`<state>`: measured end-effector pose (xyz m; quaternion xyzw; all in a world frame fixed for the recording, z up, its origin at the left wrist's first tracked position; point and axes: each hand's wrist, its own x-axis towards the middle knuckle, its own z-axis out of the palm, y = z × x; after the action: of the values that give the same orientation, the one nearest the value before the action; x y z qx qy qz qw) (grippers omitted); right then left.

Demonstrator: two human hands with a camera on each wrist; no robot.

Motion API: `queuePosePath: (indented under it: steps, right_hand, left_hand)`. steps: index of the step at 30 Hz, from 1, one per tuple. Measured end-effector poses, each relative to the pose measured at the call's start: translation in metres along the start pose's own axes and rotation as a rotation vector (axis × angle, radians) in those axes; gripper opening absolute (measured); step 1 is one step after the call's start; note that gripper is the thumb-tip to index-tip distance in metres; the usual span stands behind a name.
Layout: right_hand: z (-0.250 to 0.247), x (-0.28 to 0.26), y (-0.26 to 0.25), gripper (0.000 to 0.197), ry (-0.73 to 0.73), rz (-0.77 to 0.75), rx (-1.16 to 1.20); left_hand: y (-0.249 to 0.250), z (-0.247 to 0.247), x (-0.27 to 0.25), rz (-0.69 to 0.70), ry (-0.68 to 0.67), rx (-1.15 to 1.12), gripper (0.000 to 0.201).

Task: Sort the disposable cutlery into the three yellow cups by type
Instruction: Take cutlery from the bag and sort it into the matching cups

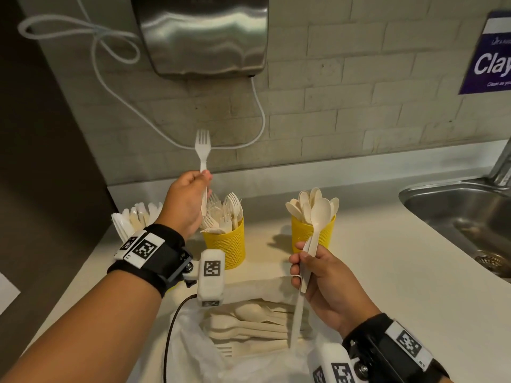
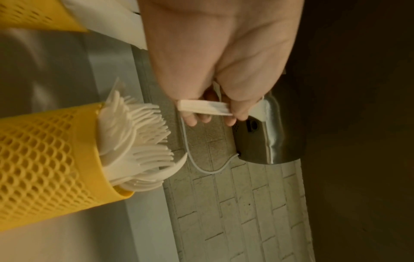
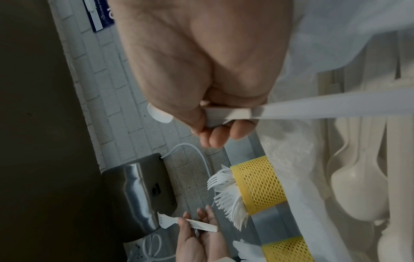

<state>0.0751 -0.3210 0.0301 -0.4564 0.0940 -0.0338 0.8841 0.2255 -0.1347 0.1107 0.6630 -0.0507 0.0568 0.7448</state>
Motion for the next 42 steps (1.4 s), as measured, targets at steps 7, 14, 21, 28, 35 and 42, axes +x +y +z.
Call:
queuePosePath:
  steps: [7, 14, 21, 28, 35, 42]
  right_hand:
    - [0.002, 0.0, 0.0, 0.017, -0.006, 0.004, 0.001]
    - [0.003, -0.002, -0.001, 0.017, -0.011, 0.008, -0.012]
    - [0.007, -0.003, -0.002, 0.027, -0.049, 0.053, -0.064]
    - [0.027, -0.002, -0.01, 0.029, -0.176, 0.001, -0.302]
    - [0.012, -0.012, -0.005, 0.027, -0.05, -0.036, -0.418]
    - [-0.027, -0.026, -0.028, 0.035, 0.366, -0.255, 0.069]
  left_hand:
    - [-0.006, -0.004, 0.003, 0.048, 0.013, 0.121, 0.02]
    - [-0.008, -0.001, -0.009, 0.195, -0.05, 0.602, 0.077]
    - [-0.006, 0.005, -0.01, 0.276, -0.295, 1.102, 0.043]
    - [0.014, 0.041, -0.055, 0.288, -0.471, 0.651, 0.054]
    - [0.037, 0.07, -0.043, 0.367, -0.262, 0.255, 0.041]
    - [0.009, 0.127, -0.032, 0.604, -0.238, 0.594, 0.036]
